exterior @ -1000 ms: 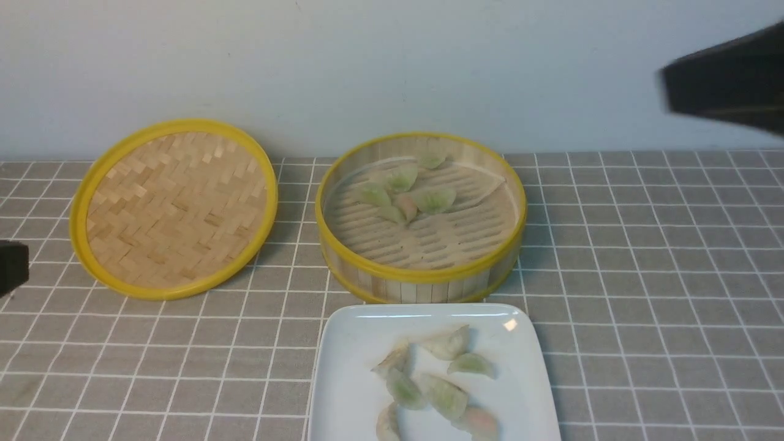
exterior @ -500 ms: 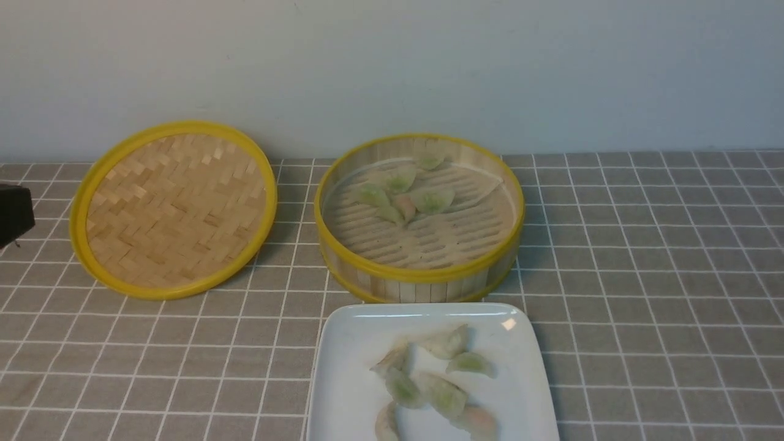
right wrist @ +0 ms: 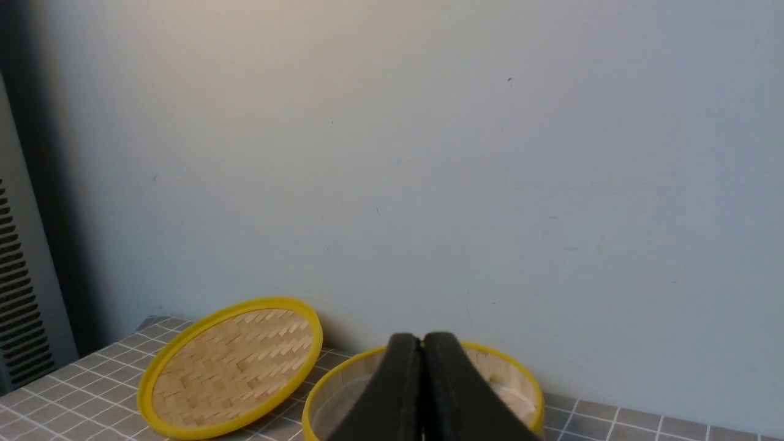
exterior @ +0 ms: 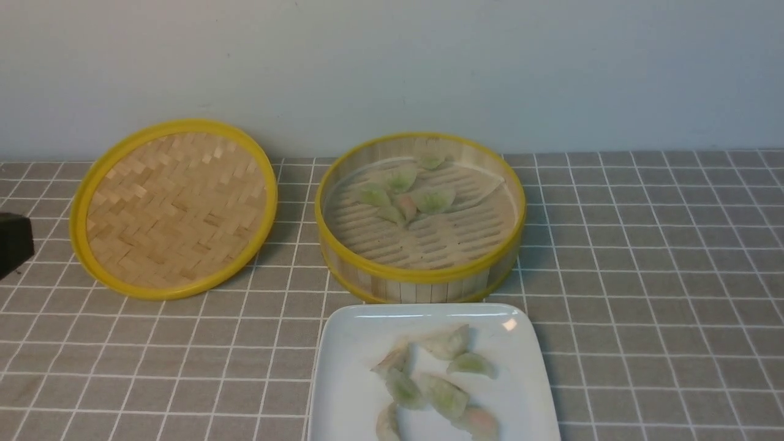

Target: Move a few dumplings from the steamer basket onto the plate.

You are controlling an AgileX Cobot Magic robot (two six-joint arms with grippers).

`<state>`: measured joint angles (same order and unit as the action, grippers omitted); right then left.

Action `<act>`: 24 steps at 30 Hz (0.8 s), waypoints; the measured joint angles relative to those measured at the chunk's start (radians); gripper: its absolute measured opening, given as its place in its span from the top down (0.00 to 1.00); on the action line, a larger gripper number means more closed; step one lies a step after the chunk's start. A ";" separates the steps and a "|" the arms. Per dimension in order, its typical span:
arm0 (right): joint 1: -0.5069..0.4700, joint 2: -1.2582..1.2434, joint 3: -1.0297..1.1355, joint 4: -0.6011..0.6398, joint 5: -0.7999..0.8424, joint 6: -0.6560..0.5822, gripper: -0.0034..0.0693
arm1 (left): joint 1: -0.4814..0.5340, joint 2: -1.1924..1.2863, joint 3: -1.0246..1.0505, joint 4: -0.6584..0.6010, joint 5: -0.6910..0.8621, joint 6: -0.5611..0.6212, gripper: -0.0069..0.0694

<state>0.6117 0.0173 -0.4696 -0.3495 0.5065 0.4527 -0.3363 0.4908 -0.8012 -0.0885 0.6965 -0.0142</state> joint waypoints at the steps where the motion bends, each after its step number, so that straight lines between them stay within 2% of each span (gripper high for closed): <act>1: 0.000 0.000 0.000 0.000 0.000 0.000 0.97 | 0.000 -0.028 0.028 0.003 -0.027 0.000 0.92; 9: 0.000 0.000 0.000 -0.003 0.000 0.000 0.97 | 0.000 -0.233 0.253 0.001 -0.229 0.000 0.92; 15: 0.000 0.000 0.000 -0.003 -0.002 0.000 0.97 | 0.000 -0.281 0.305 -0.053 -0.219 0.000 0.92; 24: 0.000 0.000 0.000 -0.003 -0.002 0.000 0.97 | 0.000 -0.281 0.310 -0.059 -0.177 0.000 0.92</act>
<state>0.6117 0.0173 -0.4696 -0.3526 0.5041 0.4527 -0.3363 0.2098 -0.4907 -0.1476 0.5193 -0.0142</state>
